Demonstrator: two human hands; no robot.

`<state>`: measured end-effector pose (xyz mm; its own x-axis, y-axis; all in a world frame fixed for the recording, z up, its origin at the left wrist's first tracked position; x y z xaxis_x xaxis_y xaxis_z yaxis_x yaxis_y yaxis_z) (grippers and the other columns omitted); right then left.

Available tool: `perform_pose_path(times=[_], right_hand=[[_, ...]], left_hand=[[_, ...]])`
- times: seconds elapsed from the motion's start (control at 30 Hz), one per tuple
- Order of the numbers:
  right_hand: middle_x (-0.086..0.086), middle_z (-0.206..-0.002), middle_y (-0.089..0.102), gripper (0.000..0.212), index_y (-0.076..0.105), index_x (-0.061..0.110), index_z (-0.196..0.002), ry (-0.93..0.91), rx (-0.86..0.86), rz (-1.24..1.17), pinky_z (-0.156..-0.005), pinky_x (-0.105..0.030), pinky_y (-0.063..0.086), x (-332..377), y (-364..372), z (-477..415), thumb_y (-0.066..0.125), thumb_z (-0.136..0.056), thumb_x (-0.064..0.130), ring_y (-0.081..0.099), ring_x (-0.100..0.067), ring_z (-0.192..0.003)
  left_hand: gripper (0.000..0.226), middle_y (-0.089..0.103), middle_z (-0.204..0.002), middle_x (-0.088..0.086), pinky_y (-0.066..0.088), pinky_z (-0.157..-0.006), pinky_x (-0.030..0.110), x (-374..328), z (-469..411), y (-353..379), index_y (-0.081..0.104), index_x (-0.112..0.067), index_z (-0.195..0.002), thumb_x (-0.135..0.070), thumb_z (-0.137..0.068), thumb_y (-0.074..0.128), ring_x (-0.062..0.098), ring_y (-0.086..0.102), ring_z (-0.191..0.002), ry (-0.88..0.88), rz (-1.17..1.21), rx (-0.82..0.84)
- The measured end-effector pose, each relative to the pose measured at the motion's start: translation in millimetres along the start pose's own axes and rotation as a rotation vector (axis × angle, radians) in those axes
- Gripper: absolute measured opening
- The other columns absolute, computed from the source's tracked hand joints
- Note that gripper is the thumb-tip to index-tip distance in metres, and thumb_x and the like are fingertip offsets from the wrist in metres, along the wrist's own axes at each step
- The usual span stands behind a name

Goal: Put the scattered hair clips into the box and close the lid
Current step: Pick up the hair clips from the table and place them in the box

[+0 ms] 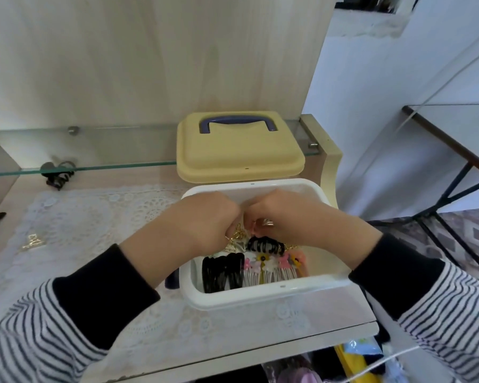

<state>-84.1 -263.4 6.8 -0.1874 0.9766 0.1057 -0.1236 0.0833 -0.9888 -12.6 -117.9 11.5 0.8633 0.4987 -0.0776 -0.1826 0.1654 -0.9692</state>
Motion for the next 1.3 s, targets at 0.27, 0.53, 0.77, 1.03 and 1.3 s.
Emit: perform_pose_path(times=[0.27,0.53,0.77,1.03,1.3], right_hand=[[0.013,-0.111,0.065,0.023,0.070,0.026,-0.100,-0.054,-0.022,0.007,-0.079,-0.026,0.046,-5,10,-2,0.060,-0.086,0.011,0.060,-0.013,-0.094],[0.015,-0.126,0.060,0.040,0.064,0.029,-0.122,0.050,0.061,-0.088,-0.095,-0.030,0.044,-9,3,4,0.059,-0.088,0.008,0.057,-0.012,-0.111],[0.017,-0.112,0.064,0.025,0.065,0.030,-0.115,0.164,-0.014,-0.188,-0.092,-0.030,0.046,-7,-13,17,0.060,-0.091,0.023,0.058,-0.001,-0.095],[0.022,-0.107,0.064,0.027,0.062,0.037,-0.114,0.282,-0.427,-0.315,-0.087,-0.036,0.051,24,-17,18,0.048,-0.092,0.041,0.059,0.000,-0.097],[0.003,-0.109,0.060,0.025,0.061,0.015,-0.113,0.178,-0.788,-0.539,-0.079,-0.026,0.048,123,-15,-29,0.054,-0.090,0.010,0.058,-0.012,-0.094]], left_hand=[[0.024,0.059,-0.106,-0.009,0.036,-0.071,0.026,0,-5,4,0.059,-0.031,-0.106,-0.034,-0.084,0.066,0.016,0.058,-0.100,-0.007,-0.149,0.021],[0.035,0.054,-0.125,-0.008,0.039,-0.076,0.028,2,5,-5,0.050,-0.033,-0.127,-0.032,-0.093,0.056,0.018,0.055,-0.112,-0.032,-0.143,-0.052],[0.031,0.047,-0.129,-0.018,0.046,-0.082,0.029,11,30,-15,0.046,-0.039,-0.128,-0.041,-0.097,0.045,0.010,0.052,-0.110,0.037,-0.005,-0.272],[0.033,0.056,-0.128,-0.003,0.042,-0.090,0.035,35,56,6,0.060,-0.028,-0.122,-0.031,-0.095,0.040,0.018,0.058,-0.109,-0.046,0.105,-0.679],[0.035,0.056,-0.127,0.004,0.050,-0.085,0.043,80,98,43,0.059,-0.018,-0.125,-0.027,-0.096,0.042,0.021,0.058,-0.111,-0.343,0.232,-0.950]])
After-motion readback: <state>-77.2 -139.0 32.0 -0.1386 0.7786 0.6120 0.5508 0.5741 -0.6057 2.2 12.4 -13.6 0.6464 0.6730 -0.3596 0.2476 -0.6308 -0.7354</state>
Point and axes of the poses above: each hand's wrist, its own z-axis away from the middle knuckle, its own y-axis out of the palm, x = y × z, the point moved 1 cm from there along -z, towards the middle knuckle
